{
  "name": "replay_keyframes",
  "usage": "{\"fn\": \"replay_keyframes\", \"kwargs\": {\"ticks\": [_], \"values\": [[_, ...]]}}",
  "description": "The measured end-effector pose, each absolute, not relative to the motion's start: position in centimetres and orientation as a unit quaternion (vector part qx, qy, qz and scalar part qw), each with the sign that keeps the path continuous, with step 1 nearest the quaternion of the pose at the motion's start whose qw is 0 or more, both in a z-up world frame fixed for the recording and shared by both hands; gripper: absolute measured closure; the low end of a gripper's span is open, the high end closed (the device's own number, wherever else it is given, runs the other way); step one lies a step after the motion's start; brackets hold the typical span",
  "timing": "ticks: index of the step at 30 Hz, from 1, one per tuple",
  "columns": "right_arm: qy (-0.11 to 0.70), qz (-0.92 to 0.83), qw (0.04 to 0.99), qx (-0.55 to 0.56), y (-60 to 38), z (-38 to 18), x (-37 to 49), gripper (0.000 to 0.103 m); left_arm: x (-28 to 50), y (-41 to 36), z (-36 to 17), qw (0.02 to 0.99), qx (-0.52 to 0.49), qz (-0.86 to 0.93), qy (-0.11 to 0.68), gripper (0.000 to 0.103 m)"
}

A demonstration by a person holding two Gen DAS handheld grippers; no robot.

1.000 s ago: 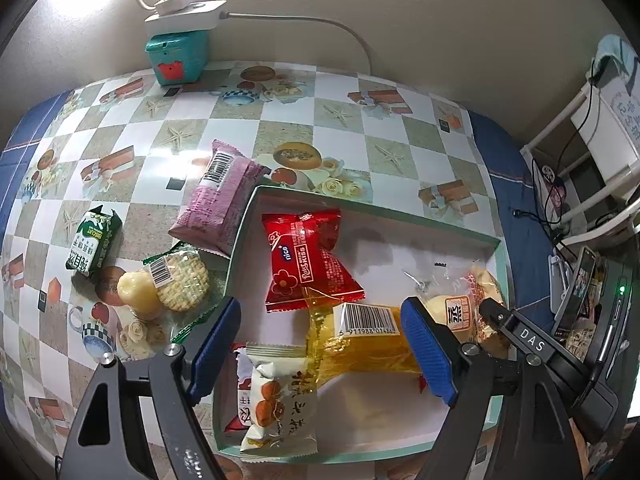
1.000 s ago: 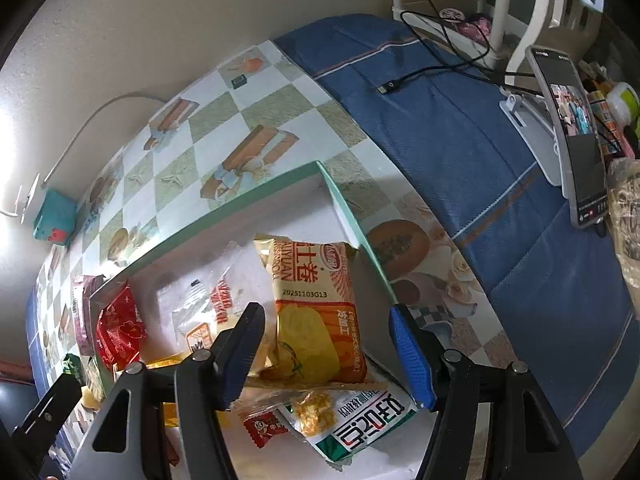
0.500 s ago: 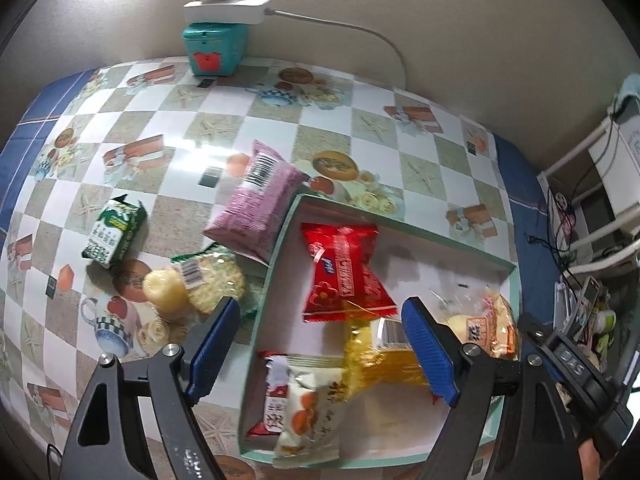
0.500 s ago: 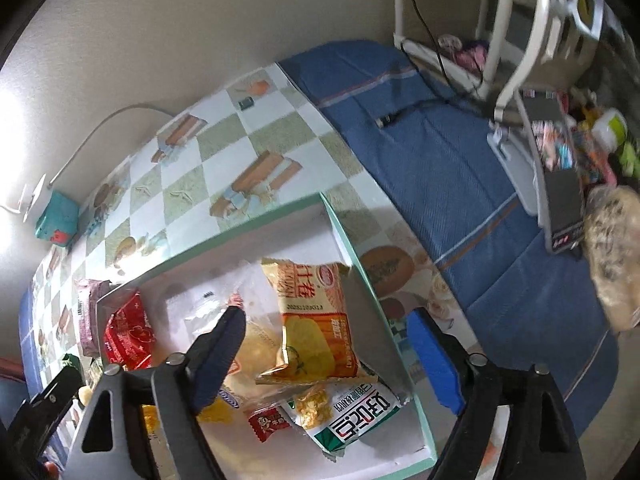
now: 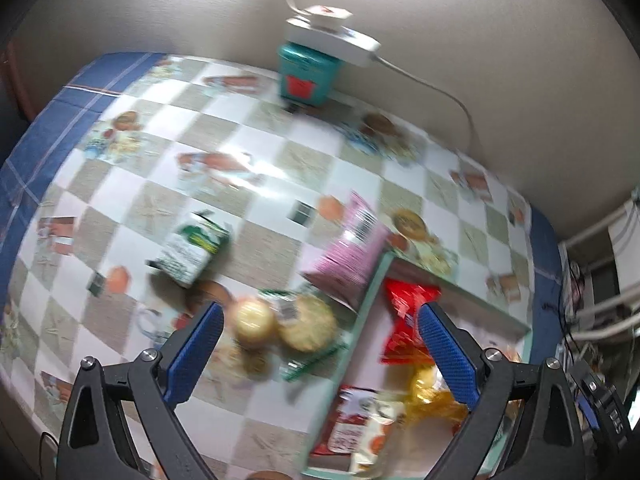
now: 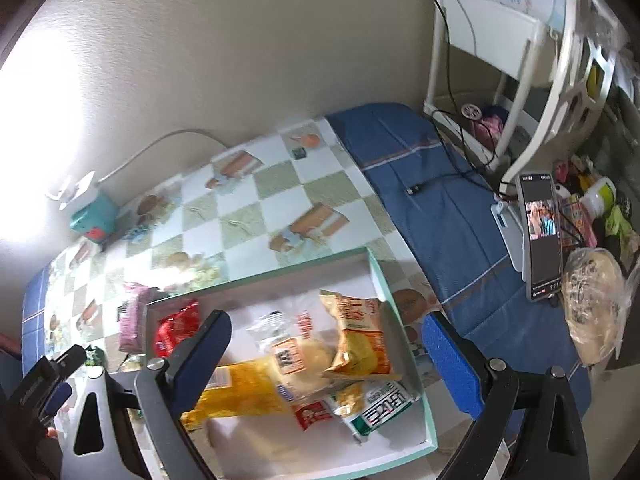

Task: Organize snacks
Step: 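Move both grippers back toward the remaining snacks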

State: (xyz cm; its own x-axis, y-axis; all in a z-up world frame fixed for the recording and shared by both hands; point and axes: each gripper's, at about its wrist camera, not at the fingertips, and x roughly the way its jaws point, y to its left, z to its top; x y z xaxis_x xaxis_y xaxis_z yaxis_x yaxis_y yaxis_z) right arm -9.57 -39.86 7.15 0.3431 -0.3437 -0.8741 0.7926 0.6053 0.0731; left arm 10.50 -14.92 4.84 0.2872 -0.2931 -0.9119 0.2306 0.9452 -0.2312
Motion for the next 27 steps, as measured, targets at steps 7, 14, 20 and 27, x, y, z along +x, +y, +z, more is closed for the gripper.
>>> {"fn": "replay_keyframes", "kwargs": {"ticks": [7,14,20,27], "values": [[0.455,-0.35,0.783,0.241,-37.4,7.8,-7.8,0.004,12.7,-10.0,5.9,0.821,-0.043,-0.11,0.559,0.005],[0.479,-0.321,0.786,0.223,-34.5,6.9,-5.0,0.002,14.5,-5.7,5.8,0.826,-0.065,-0.066,0.556,0.005],[0.493,-0.29,0.793,0.211,-31.3,6.4,-2.2,0.002,15.6,-2.3,5.6,0.824,-0.084,-0.048,0.558,0.005],[0.508,-0.254,0.801,0.189,-27.4,5.9,1.0,0.002,16.9,1.9,5.4,0.823,-0.105,-0.013,0.558,0.005]]}}
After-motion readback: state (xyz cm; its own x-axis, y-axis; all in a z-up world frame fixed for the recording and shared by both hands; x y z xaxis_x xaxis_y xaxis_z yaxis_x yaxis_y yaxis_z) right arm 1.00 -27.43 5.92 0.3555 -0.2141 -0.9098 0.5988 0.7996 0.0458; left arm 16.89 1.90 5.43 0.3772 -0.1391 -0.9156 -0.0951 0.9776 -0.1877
